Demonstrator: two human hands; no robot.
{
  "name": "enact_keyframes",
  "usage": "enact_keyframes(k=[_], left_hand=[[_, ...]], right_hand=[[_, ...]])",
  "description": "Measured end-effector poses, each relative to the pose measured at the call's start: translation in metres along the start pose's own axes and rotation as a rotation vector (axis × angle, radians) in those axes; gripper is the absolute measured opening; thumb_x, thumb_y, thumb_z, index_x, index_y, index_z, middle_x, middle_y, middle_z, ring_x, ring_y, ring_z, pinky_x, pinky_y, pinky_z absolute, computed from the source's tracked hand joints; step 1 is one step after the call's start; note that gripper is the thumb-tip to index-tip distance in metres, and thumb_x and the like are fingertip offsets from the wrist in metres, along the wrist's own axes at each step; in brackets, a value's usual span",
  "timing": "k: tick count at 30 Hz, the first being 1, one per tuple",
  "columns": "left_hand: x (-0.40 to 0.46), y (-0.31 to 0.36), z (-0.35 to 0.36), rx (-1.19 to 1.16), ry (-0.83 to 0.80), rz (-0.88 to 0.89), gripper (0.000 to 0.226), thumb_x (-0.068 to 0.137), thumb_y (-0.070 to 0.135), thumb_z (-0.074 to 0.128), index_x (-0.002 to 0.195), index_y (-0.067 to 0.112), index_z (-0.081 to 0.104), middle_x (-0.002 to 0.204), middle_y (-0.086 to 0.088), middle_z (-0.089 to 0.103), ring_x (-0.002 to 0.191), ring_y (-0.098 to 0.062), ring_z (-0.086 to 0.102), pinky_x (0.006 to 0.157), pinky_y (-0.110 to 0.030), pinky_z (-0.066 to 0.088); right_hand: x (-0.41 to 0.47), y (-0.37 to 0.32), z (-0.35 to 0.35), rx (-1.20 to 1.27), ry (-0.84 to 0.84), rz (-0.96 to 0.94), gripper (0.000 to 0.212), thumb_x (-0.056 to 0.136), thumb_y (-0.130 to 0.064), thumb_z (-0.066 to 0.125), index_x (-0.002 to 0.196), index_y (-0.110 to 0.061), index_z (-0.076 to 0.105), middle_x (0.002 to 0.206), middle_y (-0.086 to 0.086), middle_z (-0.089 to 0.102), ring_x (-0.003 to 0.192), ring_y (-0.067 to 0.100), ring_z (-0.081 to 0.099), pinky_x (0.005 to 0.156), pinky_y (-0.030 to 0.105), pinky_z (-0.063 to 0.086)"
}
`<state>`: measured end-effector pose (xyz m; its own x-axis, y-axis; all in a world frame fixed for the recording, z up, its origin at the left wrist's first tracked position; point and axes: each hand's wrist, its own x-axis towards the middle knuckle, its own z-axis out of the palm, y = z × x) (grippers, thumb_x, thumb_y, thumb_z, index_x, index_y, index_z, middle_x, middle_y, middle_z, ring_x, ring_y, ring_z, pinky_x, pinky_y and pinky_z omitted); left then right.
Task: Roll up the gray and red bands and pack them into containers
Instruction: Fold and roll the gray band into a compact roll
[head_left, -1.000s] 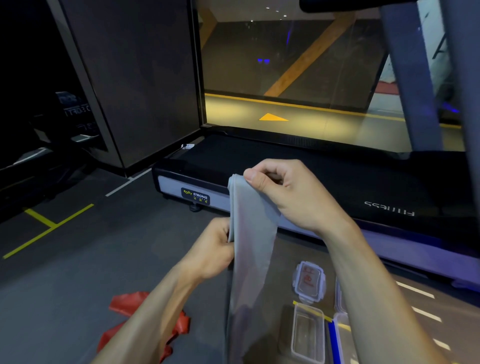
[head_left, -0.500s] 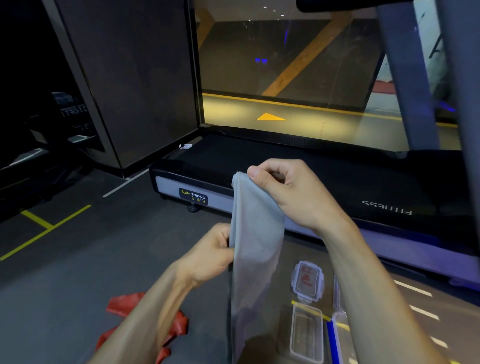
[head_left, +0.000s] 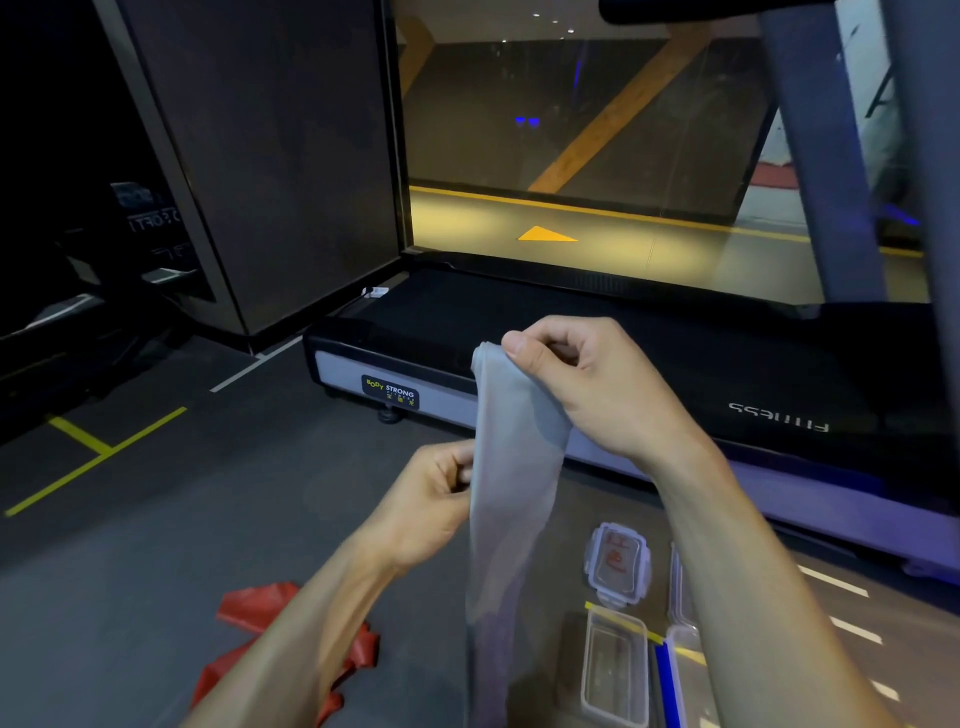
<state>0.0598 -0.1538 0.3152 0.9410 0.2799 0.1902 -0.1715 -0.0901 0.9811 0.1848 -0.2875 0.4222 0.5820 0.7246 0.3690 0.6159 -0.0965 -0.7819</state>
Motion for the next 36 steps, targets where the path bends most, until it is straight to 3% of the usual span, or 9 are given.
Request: enact_keyframes(k=[12, 15, 18, 23, 26, 29, 32, 34, 36], left_hand=[[-0.002, -0.007, -0.004, -0.016, -0.025, 0.011, 0.02, 0.099, -0.003, 0.058, 0.111, -0.001, 0.074, 0.105, -0.008, 0.077, 0.097, -0.016, 0.071, 0.081, -0.028, 0.055], [-0.002, -0.011, -0.005, -0.099, 0.016, -0.022, 0.019, 0.095, -0.002, 0.065, 0.11, -0.001, 0.075, 0.106, -0.018, 0.077, 0.096, -0.023, 0.073, 0.079, -0.032, 0.058], [-0.004, -0.015, -0.005, -0.216, 0.037, -0.093, 0.015, 0.089, 0.01, 0.075, 0.103, 0.008, 0.079, 0.098, -0.016, 0.078, 0.086, -0.02, 0.074, 0.071, -0.028, 0.058], [-0.004, -0.02, -0.007, -0.352, -0.007, -0.152, 0.05, 0.076, 0.034, 0.089, 0.113, 0.004, 0.075, 0.104, -0.019, 0.076, 0.088, -0.022, 0.074, 0.074, -0.03, 0.059], [-0.007, -0.019, -0.006, -0.414, 0.03, -0.157, 0.031, 0.091, 0.018, 0.07, 0.114, -0.001, 0.073, 0.11, -0.02, 0.075, 0.092, -0.022, 0.074, 0.077, -0.029, 0.059], [-0.01, -0.018, -0.004, -0.487, 0.031, -0.175, 0.031, 0.097, 0.015, 0.055, 0.114, -0.002, 0.073, 0.106, -0.019, 0.074, 0.089, -0.021, 0.072, 0.075, -0.028, 0.058], [-0.012, -0.015, -0.005, -0.527, 0.012, -0.196, 0.026, 0.102, 0.017, 0.057, 0.111, -0.001, 0.074, 0.096, -0.013, 0.073, 0.078, -0.018, 0.068, 0.068, -0.026, 0.055], [-0.011, -0.017, -0.005, -0.515, 0.012, -0.186, 0.032, 0.099, 0.021, 0.06, 0.115, -0.006, 0.07, 0.099, -0.016, 0.071, 0.081, -0.021, 0.065, 0.07, -0.028, 0.053], [-0.009, -0.018, -0.006, -0.39, 0.033, -0.142, 0.032, 0.101, 0.022, 0.06, 0.117, -0.003, 0.071, 0.106, -0.018, 0.073, 0.088, -0.023, 0.068, 0.074, -0.03, 0.054]], right_hand=[[0.003, 0.009, -0.004, 0.015, 0.043, 0.021, 0.032, 0.1, -0.046, 0.062, 0.086, -0.022, 0.076, 0.08, 0.004, 0.072, 0.081, 0.031, 0.065, 0.072, 0.048, 0.052], [0.003, 0.014, -0.005, 0.016, 0.063, 0.048, 0.034, 0.1, -0.047, 0.061, 0.084, -0.021, 0.076, 0.08, 0.008, 0.071, 0.071, 0.022, 0.058, 0.067, 0.04, 0.047], [0.004, 0.017, -0.006, 0.044, 0.085, 0.082, 0.035, 0.1, -0.048, 0.061, 0.083, -0.021, 0.076, 0.08, 0.008, 0.072, 0.07, 0.013, 0.057, 0.068, 0.036, 0.046], [0.005, 0.021, -0.004, 0.035, 0.108, 0.107, 0.039, 0.1, -0.052, 0.06, 0.084, -0.02, 0.076, 0.082, 0.012, 0.072, 0.077, 0.034, 0.063, 0.07, 0.049, 0.053], [0.006, 0.023, -0.006, 0.025, 0.122, 0.105, 0.042, 0.1, -0.052, 0.058, 0.083, -0.017, 0.074, 0.082, 0.015, 0.07, 0.073, 0.032, 0.062, 0.067, 0.05, 0.051], [0.005, 0.028, -0.007, 0.018, 0.132, 0.123, 0.042, 0.101, -0.052, 0.058, 0.082, -0.017, 0.073, 0.082, 0.014, 0.071, 0.082, 0.037, 0.065, 0.071, 0.052, 0.053], [0.005, 0.033, -0.006, 0.032, 0.132, 0.138, 0.049, 0.099, -0.055, 0.057, 0.082, -0.011, 0.071, 0.083, 0.023, 0.066, 0.068, 0.03, 0.058, 0.064, 0.045, 0.045], [0.005, 0.036, -0.006, 0.034, 0.133, 0.151, 0.055, 0.098, -0.057, 0.056, 0.084, -0.005, 0.068, 0.085, 0.029, 0.061, 0.065, 0.022, 0.049, 0.065, 0.039, 0.039], [0.005, 0.037, -0.005, 0.032, 0.132, 0.161, 0.055, 0.098, -0.057, 0.057, 0.084, -0.006, 0.069, 0.085, 0.029, 0.062, 0.065, 0.026, 0.05, 0.065, 0.038, 0.04]])
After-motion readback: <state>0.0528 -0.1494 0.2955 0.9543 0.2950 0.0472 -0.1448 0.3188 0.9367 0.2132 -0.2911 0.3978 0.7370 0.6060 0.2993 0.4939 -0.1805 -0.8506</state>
